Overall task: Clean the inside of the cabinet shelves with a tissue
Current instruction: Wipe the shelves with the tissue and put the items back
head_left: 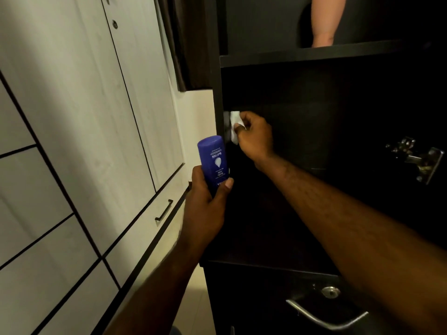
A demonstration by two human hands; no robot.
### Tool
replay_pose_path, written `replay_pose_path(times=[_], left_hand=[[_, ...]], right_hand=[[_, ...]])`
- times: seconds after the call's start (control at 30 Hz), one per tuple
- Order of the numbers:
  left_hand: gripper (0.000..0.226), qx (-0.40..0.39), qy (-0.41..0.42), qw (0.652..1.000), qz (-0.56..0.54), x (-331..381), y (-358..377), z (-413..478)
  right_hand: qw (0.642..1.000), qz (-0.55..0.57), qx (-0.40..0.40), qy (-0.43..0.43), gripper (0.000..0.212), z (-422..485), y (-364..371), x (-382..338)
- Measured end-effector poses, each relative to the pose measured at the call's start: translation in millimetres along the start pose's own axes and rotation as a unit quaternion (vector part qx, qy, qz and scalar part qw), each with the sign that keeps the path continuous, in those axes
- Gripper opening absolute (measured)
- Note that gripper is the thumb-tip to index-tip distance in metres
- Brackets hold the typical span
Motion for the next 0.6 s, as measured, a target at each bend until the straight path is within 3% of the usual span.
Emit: replay_pose_path(times=[0.1, 0.2, 0.27, 0.33, 0.43, 0.6], left_hand=[[0.041, -0.006, 0.004, 1.000, 0.003, -1, 1, 1], [0.040, -0.004, -0.004, 1.000, -0.008, -1, 2, 0], [0.039, -0.002, -0.007, 1.000, -0.007, 0, 1, 0], [0.039, -0.003, -0.009, 1.000, -0.007, 1, 1, -1], [0.039, -0.004, -0.009, 1.000, -0.012, 1, 0, -1], [0.041, -0.012, -0.022, 0.999, -0.027, -1, 1, 0]], right_hand=[[0.999, -0.016, 0.001, -0.038, 0.020, -9, 1, -4], [0.991, 0.016, 0.015, -0.134, 0.007, -31, -2, -12], [0.986, 0.017, 0.037, -0.159, 0.014, -48, 2, -15], [0.991, 0.036, 0.038, -0.123, 0.029, -58, 9, -17], [0.989, 0.142, -0.043, 0.015, 0.043, -59, 18, -22], [0.973, 0.183, -0.128, -0.062, 0.054, -66, 13, -30]])
Point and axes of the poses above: each hand's wrist, its own z-axis towards the middle knuckle, its own y-axis out of the palm, x = y × z, the point moved 1 cm from there along z, towards the middle knuckle, and after that the axes turned 14 degrees about z, right-handed, at the moved point
